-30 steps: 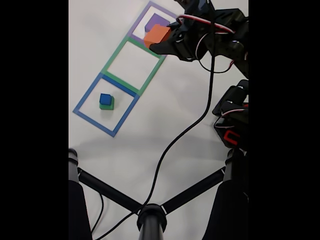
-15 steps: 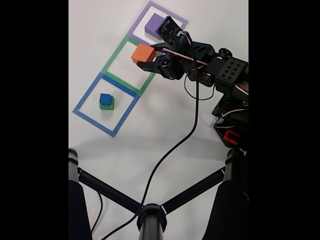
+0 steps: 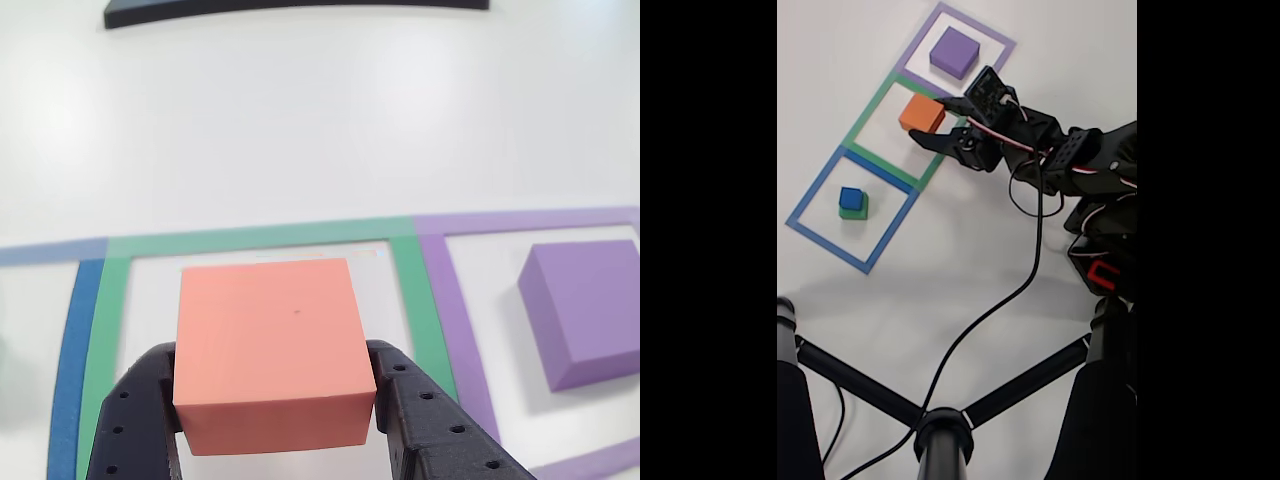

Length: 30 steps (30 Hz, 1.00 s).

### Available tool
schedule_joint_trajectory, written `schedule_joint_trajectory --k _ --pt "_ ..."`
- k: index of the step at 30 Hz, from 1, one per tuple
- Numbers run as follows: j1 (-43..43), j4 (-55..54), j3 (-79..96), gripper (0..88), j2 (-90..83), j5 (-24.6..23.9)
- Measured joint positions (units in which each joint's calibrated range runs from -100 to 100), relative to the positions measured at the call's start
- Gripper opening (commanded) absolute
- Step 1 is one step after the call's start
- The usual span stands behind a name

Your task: Tower of hanoi

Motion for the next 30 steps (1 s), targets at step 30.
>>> schedule_joint_trajectory --k 30 --pt "-0.4 -37.8 -11.6 10.2 43.3 0.0"
